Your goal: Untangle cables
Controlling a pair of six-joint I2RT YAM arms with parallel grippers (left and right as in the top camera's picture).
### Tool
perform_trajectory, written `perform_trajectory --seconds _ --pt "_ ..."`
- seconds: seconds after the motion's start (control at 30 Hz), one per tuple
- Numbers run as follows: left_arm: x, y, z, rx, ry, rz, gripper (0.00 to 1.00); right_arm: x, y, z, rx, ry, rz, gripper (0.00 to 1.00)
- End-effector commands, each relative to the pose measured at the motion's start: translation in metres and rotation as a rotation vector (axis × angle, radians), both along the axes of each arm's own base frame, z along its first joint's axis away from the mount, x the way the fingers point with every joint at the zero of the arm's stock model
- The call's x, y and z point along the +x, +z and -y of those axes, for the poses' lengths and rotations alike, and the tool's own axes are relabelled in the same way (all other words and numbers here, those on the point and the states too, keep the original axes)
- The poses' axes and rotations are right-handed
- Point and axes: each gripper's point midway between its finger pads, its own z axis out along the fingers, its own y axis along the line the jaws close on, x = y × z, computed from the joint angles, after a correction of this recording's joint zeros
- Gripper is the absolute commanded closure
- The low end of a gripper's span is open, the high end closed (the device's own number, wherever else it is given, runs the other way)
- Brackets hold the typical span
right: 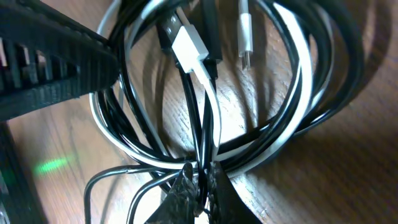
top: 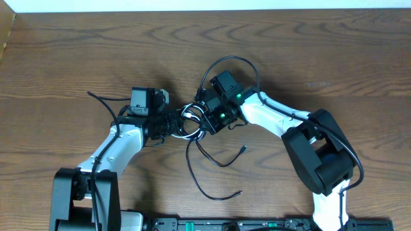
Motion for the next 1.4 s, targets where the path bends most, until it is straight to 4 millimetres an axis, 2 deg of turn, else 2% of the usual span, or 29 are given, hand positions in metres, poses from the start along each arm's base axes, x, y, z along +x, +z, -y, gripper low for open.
perform_trajectory --seconds 0.0,0.1,0.2,0.33,0.47,0.6,0.77,0.97,1.13,1.2,1.37 --pt "-0.007 0.002 0.005 -0.016 -0.057 0.002 0.92 0.008 0.045 -0.004 0.105 0.074 0.12 0.89" --pt "-0.007 0.002 0.005 -0.013 -0.06 0.007 0.92 0.015 0.059 -0.005 0.133 0.067 0.163 0.8" --pt "-0.004 0.003 0.004 -0.008 -0.064 0.021 0.93 0.019 0.061 -0.008 0.146 0.068 0.185 0.7" --pt "-0.003 0.003 0.005 -0.009 -0.064 0.027 0.93 0.022 0.055 -0.006 0.11 0.055 0.205 0.63" --pt "-0.003 0.003 0.005 -0.009 -0.064 0.025 0.93 0.027 0.041 -0.001 0.022 0.031 0.242 0.55" --pt "-0.002 0.001 0.001 0.015 -0.052 0.026 0.93 0.027 0.028 -0.001 -0.034 0.029 0.256 0.55" --pt "-0.001 -0.004 -0.004 0.042 -0.04 0.021 0.93 0.02 0.009 -0.004 -0.061 0.044 0.227 0.64" --pt "-0.003 -0.01 -0.004 0.044 -0.041 0.001 0.93 0.022 -0.014 0.001 -0.122 0.014 0.209 0.65" --pt "-0.004 -0.013 -0.005 0.048 -0.04 -0.009 0.93 0.024 -0.013 -0.002 -0.11 0.007 0.219 0.73" --pt "-0.004 -0.013 -0.005 0.049 -0.04 -0.009 0.93 0.029 -0.009 -0.005 -0.094 0.004 0.237 0.73" --pt "-0.004 -0.013 -0.005 0.049 -0.04 -0.009 0.92 0.036 0.029 -0.019 0.016 0.015 0.269 0.64"
